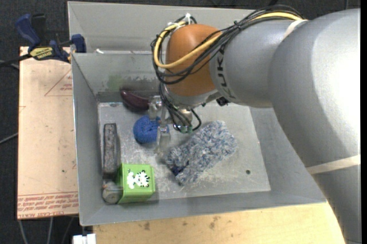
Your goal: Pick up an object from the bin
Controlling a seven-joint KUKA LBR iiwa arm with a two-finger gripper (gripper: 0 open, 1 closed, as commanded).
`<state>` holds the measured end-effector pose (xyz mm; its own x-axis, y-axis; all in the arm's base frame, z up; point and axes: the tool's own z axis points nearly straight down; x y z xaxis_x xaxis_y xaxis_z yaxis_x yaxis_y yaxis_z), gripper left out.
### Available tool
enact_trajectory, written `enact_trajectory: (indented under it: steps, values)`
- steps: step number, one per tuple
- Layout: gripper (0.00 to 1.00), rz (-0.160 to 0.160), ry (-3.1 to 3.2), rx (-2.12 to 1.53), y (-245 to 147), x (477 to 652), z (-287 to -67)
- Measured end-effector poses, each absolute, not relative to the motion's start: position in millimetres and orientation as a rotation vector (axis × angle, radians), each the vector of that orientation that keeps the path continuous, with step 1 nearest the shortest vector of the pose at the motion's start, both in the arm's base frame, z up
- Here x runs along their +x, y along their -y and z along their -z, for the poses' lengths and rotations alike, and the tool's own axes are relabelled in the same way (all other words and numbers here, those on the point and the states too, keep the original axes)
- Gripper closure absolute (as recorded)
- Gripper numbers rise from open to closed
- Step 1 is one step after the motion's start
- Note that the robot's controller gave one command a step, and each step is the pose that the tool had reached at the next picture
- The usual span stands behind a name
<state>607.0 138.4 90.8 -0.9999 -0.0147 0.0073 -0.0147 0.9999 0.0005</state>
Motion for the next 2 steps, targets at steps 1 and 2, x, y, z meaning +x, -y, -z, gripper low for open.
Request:
enact_trajectory:
  steps: [1, 2]
  values:
    - [0.0, 0.003, 3.148, 0.064, -144, 613.2, -125]
    - [0.0, 0.003, 3.145, 0.095, -153, 606.6, -74]
